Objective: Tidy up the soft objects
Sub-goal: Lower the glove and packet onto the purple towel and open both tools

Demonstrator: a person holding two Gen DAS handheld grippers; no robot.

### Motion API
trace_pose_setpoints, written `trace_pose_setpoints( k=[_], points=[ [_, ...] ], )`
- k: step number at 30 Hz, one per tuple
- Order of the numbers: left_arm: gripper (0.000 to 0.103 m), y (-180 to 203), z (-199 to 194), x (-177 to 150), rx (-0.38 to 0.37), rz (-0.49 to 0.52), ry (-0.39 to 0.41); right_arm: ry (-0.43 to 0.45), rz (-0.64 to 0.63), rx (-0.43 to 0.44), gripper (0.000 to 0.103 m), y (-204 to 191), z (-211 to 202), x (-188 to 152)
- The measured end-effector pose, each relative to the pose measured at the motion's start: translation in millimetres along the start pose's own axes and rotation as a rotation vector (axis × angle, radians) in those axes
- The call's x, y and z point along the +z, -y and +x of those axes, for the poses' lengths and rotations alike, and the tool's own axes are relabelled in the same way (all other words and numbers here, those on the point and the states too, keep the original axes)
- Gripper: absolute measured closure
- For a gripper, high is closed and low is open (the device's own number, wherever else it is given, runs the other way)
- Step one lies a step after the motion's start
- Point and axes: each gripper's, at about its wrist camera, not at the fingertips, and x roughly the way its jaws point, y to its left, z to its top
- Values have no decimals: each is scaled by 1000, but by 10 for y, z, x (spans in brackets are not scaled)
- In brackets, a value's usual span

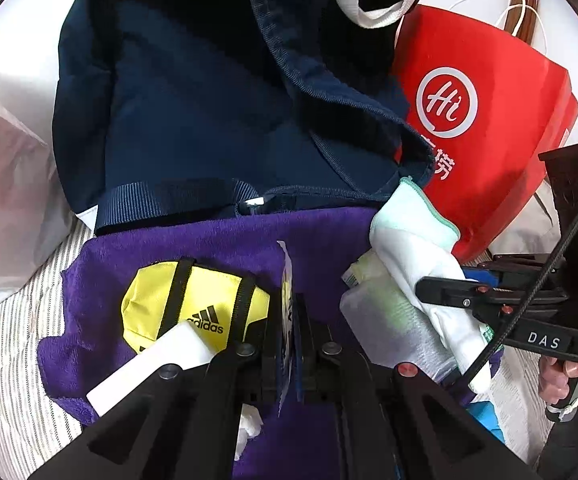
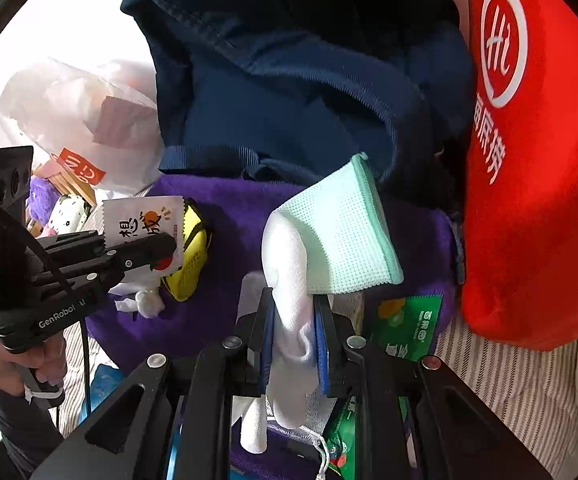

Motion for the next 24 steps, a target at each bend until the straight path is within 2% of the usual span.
trace_pose_setpoints(
  k=[9, 16, 17, 19, 24],
  points=[
    [98, -52, 92, -31, 6, -13, -32, -49, -13, 38, 83, -40, 128, -61],
    [97, -47, 156, -53, 5, -15, -51, -53, -12, 43, 74, -40, 118, -62],
    [95, -47, 162, -55, 7, -14, -55, -49, -19, 41, 73, -57, 100, -63],
    [93, -43, 200, -68, 23, -6, -76, -47, -24, 43, 64, -67, 81, -62],
    [80, -62, 213, -65, 35, -7, -82, -46, -30, 35, 60, -65, 61, -52]
  ],
)
